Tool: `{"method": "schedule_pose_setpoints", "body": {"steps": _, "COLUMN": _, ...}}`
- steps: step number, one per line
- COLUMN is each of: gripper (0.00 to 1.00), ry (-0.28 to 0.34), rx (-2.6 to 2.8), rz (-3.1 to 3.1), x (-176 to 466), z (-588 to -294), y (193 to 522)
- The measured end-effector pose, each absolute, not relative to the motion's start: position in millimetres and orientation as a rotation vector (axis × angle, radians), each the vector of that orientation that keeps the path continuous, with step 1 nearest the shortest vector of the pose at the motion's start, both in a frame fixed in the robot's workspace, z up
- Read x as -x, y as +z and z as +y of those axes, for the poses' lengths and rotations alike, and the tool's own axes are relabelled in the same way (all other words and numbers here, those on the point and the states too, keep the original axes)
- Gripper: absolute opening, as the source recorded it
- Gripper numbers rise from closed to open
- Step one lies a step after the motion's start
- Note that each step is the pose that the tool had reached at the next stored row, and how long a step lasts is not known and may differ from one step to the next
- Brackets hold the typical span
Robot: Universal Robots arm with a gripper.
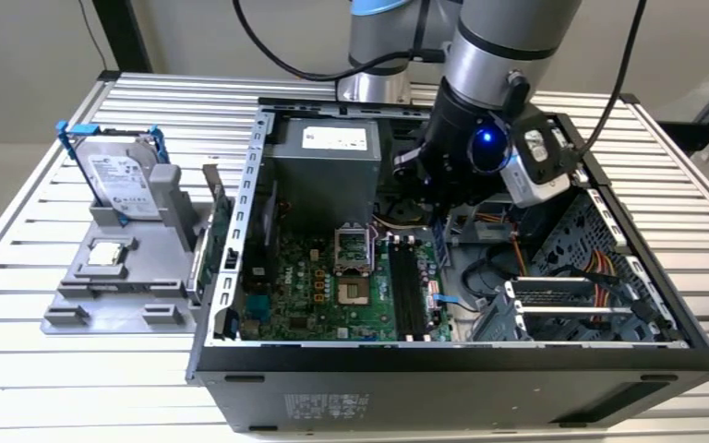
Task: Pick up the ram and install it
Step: 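Insert the ram into the slot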
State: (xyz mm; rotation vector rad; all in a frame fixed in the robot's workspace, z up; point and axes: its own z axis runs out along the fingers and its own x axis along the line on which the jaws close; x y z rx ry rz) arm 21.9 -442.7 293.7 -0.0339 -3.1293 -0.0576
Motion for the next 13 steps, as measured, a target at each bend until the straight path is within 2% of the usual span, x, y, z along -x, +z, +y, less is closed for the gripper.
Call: {"method": "schedule_pose_setpoints", "body": {"steps": 13, "gripper": 0.0, "ry": -0.056, "rx": 0.034, "rz": -3.131, "x": -21.9, "z": -442.7, "y": 285.0}}
